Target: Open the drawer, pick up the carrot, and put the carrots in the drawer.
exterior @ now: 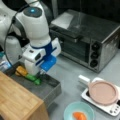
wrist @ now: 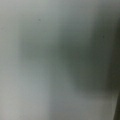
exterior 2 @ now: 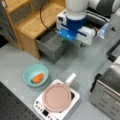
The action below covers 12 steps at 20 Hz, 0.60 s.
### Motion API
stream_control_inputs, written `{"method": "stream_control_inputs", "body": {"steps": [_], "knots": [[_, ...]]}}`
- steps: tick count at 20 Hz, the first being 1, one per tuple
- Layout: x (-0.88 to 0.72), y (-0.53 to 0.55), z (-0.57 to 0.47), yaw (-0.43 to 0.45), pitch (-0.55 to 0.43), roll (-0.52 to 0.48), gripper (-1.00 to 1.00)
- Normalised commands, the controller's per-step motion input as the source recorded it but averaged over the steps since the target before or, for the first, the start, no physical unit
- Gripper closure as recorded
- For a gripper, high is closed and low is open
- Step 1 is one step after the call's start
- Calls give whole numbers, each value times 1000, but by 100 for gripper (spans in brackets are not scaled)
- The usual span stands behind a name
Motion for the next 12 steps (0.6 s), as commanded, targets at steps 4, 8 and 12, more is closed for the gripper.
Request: {"method": "stream_control_inputs", "body": {"steps": [4,8,12], "knots": [[-88,214,-67,-140,-77,57,-100],[-76,175,-92,-121,-84,45,-100],[-60,69,-68,-94,-75,8,-100]]}}
